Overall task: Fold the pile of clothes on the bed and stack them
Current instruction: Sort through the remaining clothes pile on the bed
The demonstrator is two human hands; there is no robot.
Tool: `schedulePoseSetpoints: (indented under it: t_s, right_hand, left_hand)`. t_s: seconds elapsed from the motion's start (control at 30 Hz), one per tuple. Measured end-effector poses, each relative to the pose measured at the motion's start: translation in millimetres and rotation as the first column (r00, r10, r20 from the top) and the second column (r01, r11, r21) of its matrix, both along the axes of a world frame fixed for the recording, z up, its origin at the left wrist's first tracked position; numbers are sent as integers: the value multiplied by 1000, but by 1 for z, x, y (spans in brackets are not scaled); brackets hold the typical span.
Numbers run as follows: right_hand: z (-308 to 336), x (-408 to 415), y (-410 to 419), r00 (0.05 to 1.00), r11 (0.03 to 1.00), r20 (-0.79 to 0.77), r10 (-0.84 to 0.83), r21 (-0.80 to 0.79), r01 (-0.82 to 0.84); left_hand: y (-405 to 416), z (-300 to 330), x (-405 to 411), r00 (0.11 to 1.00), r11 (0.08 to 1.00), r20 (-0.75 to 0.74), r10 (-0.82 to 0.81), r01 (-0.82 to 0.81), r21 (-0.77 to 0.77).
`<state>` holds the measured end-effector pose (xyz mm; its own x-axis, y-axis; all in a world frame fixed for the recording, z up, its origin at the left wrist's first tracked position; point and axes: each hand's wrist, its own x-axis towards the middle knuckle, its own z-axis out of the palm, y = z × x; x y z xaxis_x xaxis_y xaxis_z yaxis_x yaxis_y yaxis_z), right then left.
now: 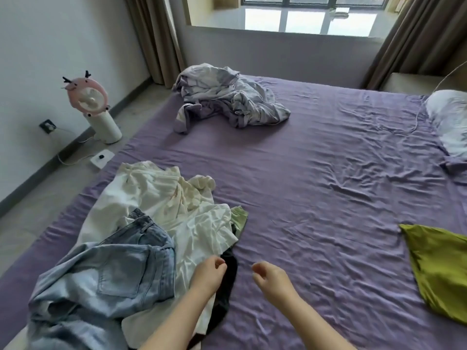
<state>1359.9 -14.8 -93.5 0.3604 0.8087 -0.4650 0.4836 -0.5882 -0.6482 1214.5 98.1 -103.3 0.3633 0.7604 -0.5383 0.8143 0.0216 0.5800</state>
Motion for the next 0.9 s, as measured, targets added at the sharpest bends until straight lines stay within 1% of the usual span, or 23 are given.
schedulePoseSetpoints:
  t_s: [0.2, 0.3, 0.37, 0.43, 0.53, 0.6, 0.67, 0.77, 0.83, 0.87, 0.9]
  right_hand:
    - [-27, 8, 67, 999, 997, -11, 45, -59, -46]
    - [-42, 16, 98, 999, 995, -28, 45, -85, -47]
    - [-55, 21, 115, 998, 995, -41, 38, -95, -42]
    - [-68, 25, 126, 998, 993, -60, 35, -110, -42]
    - [-85, 33, 132, 996, 992, -83, 22, -123, -32]
    - [-92, 38, 131, 994, 992, -105, -14, -127, 0]
    - [-94, 42, 130, 988, 991, -140, -68, -126, 50]
    - [-89, 47, 136, 962, 984, -213, -170, -93, 153]
    - [-79, 48, 143, 899, 961, -341, -275, -106, 254]
    - [-73, 49, 146, 862, 949, -395, -316, -116, 295]
    - [-66, 49, 148, 849, 944, -415, -329, -107, 313]
  left_hand:
    - [60, -33, 16, 997, 993, 3, 83, -82, -79]
    - [84, -50, 26, 987, 984, -58, 148, -152, -90]
    - [96, -62, 35, 972, 975, -108, 210, -217, -53]
    - [105, -73, 45, 942, 946, -98, 320, -323, -14]
    - [113, -87, 55, 870, 868, -31, 492, -493, -57]
    - [115, -92, 57, 837, 834, -28, 546, -547, -75]
    - [112, -91, 59, 839, 834, 3, 544, -541, -108]
    - [92, -76, 68, 852, 852, 127, 509, -477, -216]
    - [70, -60, 74, 865, 872, 198, 460, -400, -282]
    - [58, -51, 77, 857, 870, 245, 452, -364, -332]
    - [47, -41, 79, 840, 862, 297, 454, -329, -386]
